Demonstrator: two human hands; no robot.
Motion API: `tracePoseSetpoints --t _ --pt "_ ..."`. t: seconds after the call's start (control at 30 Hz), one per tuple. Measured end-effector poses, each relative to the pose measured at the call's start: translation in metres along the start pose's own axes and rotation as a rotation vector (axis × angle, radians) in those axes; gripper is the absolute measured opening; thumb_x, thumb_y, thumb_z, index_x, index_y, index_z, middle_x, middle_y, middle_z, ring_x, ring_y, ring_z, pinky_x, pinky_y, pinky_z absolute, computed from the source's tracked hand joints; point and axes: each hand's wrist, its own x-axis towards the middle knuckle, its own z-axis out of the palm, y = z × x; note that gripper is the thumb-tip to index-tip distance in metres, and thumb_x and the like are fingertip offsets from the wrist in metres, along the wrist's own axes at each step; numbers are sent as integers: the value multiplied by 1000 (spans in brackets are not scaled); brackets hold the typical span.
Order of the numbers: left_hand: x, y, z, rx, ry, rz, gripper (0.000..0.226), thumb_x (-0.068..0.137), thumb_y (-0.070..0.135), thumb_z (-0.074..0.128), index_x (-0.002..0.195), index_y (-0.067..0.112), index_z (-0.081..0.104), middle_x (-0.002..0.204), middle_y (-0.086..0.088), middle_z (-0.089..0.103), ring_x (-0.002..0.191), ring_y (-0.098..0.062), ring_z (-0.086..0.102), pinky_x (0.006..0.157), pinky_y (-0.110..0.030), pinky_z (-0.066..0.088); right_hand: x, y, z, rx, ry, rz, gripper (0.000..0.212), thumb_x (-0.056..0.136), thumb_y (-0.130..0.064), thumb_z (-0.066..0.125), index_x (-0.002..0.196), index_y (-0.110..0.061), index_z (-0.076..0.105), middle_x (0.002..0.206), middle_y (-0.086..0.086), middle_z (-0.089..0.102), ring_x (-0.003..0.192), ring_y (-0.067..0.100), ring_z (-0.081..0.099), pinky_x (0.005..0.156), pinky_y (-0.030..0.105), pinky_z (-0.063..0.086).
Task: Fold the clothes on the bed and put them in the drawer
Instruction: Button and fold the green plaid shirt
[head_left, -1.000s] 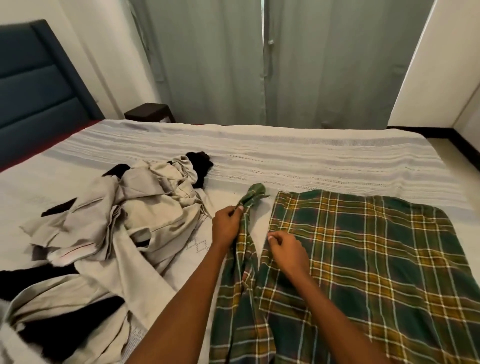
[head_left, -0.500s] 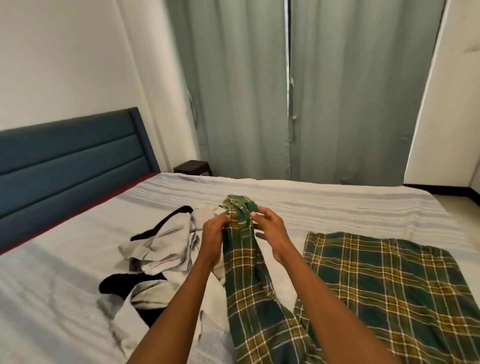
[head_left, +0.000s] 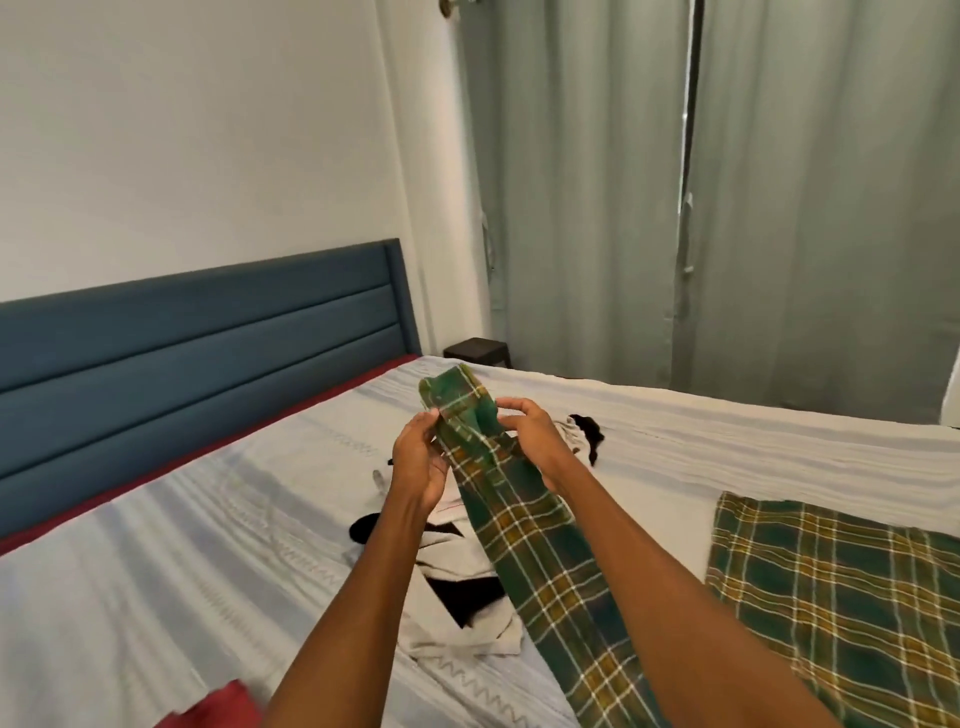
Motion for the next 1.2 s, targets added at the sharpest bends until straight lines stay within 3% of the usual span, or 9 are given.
tracePoseSetpoints --t 0.1,0.37,0.5,0.57,0.7,0.83,0.93,1.07,1.2 --pt "0 15 -22 62 9 49 48 93 10 65 138 19 52 126 -12 64 110 -35 66 93 -53 55 1 -3 34 -4 -46 -70 38 98 -50 55 131 -32 49 127 -3 59 109 18 62 91 31 52" --pt "9 32 -74 610 99 328 39 95 24 66 132 25 55 130 1 60 115 -22 61 88 -30 56 35 1 86 -225 54 -214 24 101 -32 57 121 -25 68 121 -3 68 110 18 63 104 38 50" --pt "16 33 -99 375 -5 106 49 92 24 69 137 20 49 125 -3 63 108 -26 67 80 -34 60 53 -5 96 -401 62 -243 28 102 -37 55 124 -26 69 126 -1 67 110 21 62 102 38 50" --pt "22 29 -111 521 -24 58 38 95 17 66 131 17 54 121 -9 66 104 -27 69 75 -36 61 63 -4 102 -630 84 -279 30 100 -41 58 124 -29 70 124 -1 65 106 21 60 90 33 50" --pt "35 18 -133 693 246 127 19 95 26 66 109 14 62 97 -8 72 82 -25 71 52 -30 55 86 9 120 -773 -28 -207 28 99 -41 58 120 -29 72 113 -2 73 91 18 66 78 32 54" --pt "51 6 -153 629 401 153 9 93 20 68 95 12 64 77 -7 70 49 -20 63 41 -26 48 106 38 148 -548 -174 -110 25 103 -22 52 116 -14 70 93 1 76 82 20 70 86 40 59" --pt "70 -8 -173 438 408 28 10 94 8 65 102 2 65 84 -13 70 66 -26 70 57 -30 60 113 67 164 -611 -336 -69 44 100 -9 51 144 -10 50 138 14 59 125 31 56 106 37 44" --pt "83 -39 -197 610 319 -92 38 92 6 60 130 7 57 130 -8 60 116 -27 60 98 -38 51 118 111 160 -665 -496 -18 76 97 3 46 161 -19 10 158 10 37 142 31 39 112 40 36" --pt "63 -63 -204 703 289 -35 52 96 -2 48 146 11 42 146 -11 48 132 -27 48 107 -39 43 105 135 131 -720 -399 -58 53 94 3 46 144 -12 51 146 8 54 134 26 50 109 33 41"
